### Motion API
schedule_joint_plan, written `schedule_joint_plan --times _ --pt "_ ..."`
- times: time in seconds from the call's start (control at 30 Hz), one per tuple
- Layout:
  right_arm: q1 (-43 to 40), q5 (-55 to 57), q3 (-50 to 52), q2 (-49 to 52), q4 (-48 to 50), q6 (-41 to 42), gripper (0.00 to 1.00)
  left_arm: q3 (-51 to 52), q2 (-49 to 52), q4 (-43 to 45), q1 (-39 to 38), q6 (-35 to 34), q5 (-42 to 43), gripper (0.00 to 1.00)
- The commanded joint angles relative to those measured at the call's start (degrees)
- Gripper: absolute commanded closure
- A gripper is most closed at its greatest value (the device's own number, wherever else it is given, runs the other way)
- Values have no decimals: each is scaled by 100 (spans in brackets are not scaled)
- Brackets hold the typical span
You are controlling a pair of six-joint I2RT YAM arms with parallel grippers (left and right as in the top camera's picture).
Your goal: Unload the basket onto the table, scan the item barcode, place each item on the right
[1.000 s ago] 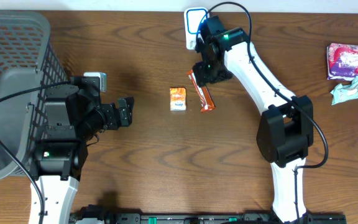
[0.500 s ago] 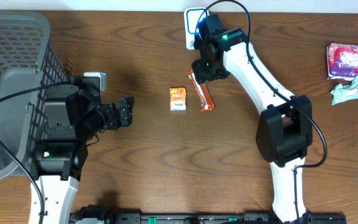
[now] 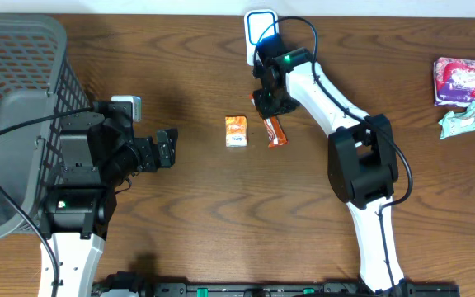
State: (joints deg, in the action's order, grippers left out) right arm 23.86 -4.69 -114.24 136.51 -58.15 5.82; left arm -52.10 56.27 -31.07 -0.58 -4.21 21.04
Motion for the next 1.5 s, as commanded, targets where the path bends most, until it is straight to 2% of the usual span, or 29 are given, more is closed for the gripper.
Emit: schedule_joint_plan --times 0.0,0.27,0.3,0.4,0.5,0.63,0.8,1.0,1.47 --pt "42 -39 4 50 101 103 60 26 22 9 20 76 31 3" --pt "61 -166 4 157 205 164 60 26 22 9 20 76 31 3" --pt "61 -168 4 212 210 164 62 26 22 9 20 76 31 3" --pt "63 -186 4 313 201 184 78 26 22 9 20 76 31 3" --pt "63 -188 4 334 199 184 91 26 22 9 20 76 31 3" --pt "61 -184 -28 313 197 184 98 26 22 9 20 76 31 3" --pt "50 46 -101 179 96 181 99 26 22 9 20 76 31 3" --pt "201 1574 -127 -52 -7 181 99 26 22 9 20 76 31 3" --pt "793 3272 -125 -52 4 256 99 26 22 9 20 76 31 3"
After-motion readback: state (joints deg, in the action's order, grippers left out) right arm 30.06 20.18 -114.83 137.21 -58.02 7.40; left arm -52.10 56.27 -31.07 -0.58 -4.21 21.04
